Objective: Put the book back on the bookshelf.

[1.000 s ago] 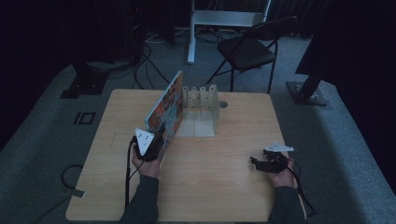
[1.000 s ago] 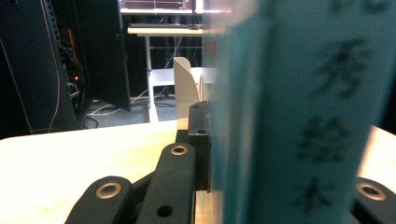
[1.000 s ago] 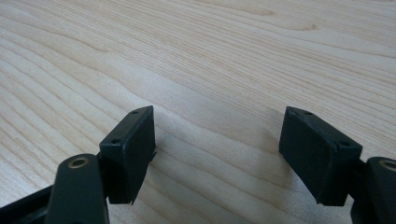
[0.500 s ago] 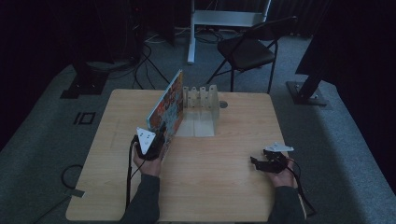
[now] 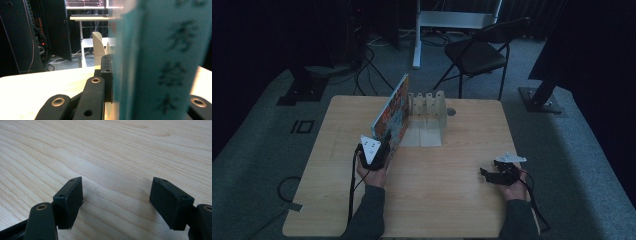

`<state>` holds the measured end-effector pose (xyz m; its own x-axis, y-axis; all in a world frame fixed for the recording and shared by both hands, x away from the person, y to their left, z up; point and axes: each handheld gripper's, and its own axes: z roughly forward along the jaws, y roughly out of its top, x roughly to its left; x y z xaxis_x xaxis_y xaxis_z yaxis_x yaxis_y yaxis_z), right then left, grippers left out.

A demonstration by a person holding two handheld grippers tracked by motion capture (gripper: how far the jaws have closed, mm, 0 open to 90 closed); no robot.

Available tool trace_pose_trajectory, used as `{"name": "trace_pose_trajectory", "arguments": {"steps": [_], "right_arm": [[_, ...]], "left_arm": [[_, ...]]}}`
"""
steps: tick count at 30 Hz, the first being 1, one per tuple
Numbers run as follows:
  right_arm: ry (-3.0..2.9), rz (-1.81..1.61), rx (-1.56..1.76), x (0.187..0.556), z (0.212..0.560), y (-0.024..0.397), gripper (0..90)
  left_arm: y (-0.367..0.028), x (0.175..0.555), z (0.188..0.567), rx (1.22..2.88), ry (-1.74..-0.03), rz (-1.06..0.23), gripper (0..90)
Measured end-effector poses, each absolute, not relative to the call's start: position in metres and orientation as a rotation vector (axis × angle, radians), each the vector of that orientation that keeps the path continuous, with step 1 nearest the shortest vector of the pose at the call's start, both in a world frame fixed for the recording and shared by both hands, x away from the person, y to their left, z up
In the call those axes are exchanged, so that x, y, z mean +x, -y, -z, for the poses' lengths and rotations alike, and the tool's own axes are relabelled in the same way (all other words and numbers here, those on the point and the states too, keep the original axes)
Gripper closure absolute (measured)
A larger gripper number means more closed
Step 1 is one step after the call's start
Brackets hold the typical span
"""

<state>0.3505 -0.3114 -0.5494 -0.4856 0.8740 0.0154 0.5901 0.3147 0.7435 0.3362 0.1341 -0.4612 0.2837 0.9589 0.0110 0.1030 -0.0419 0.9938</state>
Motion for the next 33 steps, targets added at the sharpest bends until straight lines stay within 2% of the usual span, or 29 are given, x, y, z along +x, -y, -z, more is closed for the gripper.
{"name": "trace_pose_trajectory", "arguments": {"steps": [33], "right_arm": [[-2.197, -0.989, 1.302, 0.3505, 0.5493, 0.3115, 26.0]], "left_arm": [[-0.1316, 0.3459, 0.4653, 1.402, -1.063, -0.965, 81.2]]}}
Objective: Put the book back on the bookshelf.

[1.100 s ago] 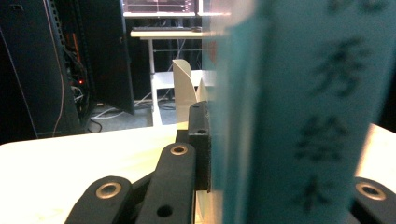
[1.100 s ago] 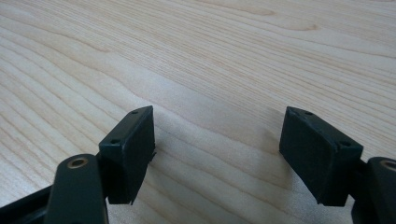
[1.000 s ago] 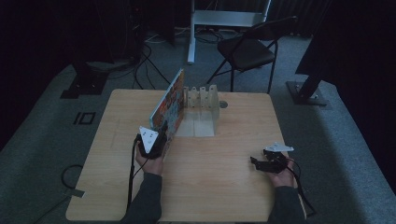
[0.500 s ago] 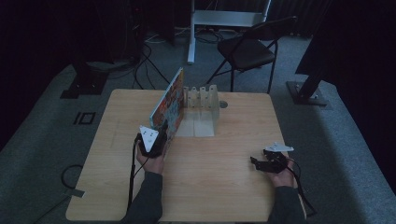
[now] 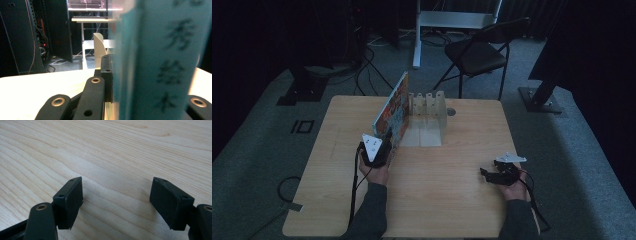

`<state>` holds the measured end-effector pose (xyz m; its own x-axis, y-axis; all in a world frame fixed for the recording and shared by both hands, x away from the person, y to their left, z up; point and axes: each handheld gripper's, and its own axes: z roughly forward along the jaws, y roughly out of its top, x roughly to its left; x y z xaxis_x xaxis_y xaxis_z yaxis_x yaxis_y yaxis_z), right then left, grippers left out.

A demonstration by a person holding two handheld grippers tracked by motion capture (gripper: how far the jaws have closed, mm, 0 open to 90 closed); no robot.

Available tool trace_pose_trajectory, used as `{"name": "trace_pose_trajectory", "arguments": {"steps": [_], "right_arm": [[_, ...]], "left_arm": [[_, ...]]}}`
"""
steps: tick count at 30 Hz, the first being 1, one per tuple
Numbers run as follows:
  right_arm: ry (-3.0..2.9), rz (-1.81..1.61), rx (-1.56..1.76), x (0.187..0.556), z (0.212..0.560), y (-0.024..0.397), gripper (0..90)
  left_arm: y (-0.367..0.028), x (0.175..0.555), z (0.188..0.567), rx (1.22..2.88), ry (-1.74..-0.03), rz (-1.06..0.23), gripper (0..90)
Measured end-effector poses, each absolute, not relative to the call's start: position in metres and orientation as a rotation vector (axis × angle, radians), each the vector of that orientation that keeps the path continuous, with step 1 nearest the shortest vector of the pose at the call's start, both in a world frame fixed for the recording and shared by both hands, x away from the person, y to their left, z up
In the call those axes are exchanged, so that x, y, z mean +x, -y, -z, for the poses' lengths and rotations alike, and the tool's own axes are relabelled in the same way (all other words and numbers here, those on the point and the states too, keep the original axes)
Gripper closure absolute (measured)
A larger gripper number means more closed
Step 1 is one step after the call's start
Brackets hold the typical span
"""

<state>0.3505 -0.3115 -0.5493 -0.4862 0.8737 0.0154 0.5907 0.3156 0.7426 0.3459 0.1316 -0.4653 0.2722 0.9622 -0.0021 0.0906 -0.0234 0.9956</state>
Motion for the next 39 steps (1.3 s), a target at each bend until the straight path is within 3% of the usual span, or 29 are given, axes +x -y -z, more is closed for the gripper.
{"name": "trace_pose_trajectory", "arguments": {"steps": [39], "right_arm": [[-2.197, -0.986, 1.299, 0.3504, 0.5494, 0.3111, 26.0]], "left_arm": [[-0.1319, 0.3502, 0.4688, 1.400, -1.057, -0.967, 81.0]]}}
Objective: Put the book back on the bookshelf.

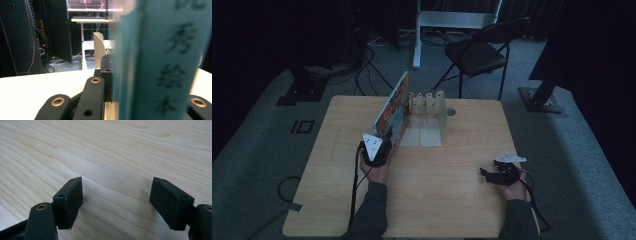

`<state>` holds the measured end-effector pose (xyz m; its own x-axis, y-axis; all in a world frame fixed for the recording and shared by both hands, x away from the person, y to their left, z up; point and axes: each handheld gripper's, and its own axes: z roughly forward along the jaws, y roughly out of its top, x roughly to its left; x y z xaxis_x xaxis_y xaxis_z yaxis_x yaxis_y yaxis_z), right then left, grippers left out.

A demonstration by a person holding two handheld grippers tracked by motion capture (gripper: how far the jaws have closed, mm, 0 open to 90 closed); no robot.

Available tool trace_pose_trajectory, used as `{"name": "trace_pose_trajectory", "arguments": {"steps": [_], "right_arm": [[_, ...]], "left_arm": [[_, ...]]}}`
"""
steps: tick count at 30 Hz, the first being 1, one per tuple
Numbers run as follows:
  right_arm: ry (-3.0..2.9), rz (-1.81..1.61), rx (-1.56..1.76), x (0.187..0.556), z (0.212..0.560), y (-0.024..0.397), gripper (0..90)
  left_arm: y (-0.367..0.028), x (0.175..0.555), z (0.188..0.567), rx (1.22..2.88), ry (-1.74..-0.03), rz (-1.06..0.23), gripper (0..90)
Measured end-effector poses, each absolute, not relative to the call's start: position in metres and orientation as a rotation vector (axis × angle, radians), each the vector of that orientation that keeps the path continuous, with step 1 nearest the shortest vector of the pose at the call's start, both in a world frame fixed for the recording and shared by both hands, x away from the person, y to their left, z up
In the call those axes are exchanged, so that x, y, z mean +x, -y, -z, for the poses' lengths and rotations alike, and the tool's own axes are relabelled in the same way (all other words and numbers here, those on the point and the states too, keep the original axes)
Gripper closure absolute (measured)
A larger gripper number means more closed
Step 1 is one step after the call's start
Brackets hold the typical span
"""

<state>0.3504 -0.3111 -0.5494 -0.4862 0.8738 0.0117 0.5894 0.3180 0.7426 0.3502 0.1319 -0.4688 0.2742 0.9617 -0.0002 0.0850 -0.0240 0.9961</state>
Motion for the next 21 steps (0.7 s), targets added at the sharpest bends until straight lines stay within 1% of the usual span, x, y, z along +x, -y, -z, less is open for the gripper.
{"name": "trace_pose_trajectory", "arguments": {"steps": [21], "right_arm": [[-2.197, -0.984, 1.299, 0.3502, 0.5493, 0.3109, 26.0]], "left_arm": [[-0.1347, 0.3494, 0.4739, 1.386, -1.061, -0.958, 80.9]]}}
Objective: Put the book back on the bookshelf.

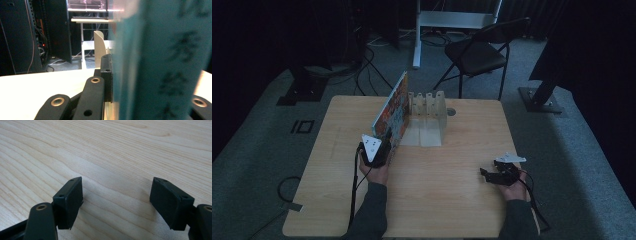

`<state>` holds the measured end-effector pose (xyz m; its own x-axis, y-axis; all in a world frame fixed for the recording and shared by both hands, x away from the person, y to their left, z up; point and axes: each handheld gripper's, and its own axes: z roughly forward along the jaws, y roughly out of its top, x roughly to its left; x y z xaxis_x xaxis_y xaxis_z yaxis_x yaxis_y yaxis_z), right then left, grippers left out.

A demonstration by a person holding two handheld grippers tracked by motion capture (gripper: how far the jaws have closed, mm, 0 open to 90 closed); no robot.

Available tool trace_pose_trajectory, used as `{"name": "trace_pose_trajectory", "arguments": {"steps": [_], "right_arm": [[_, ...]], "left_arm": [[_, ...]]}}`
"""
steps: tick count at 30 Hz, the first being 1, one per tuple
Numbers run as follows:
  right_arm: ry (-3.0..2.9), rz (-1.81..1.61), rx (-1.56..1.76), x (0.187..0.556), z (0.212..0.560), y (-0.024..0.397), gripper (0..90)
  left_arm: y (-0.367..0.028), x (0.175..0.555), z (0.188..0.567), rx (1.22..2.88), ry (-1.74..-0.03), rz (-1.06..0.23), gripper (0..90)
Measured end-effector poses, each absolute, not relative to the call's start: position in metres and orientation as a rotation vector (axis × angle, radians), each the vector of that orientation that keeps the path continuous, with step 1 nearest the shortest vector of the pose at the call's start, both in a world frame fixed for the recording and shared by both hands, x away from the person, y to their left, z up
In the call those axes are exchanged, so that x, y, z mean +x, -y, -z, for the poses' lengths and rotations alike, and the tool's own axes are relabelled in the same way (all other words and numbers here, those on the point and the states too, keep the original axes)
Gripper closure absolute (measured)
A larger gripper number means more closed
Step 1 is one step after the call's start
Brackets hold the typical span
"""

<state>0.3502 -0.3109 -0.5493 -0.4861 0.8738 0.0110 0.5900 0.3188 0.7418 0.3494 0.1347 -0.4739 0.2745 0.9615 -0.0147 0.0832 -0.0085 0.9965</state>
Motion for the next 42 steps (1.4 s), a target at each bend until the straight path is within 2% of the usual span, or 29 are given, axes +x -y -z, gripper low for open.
{"name": "trace_pose_trajectory", "arguments": {"steps": [36, 42], "right_arm": [[-2.197, -0.984, 1.300, 0.350, 0.549, 0.311, 26.0], [-2.196, -0.984, 1.301, 0.350, 0.549, 0.311, 26.0]], "left_arm": [[-0.145, 0.350, 0.483, 1.394, -1.047, -0.944, 79.1], [-0.146, 0.350, 0.483, 1.397, -1.029, -0.934, 72.5]]}}
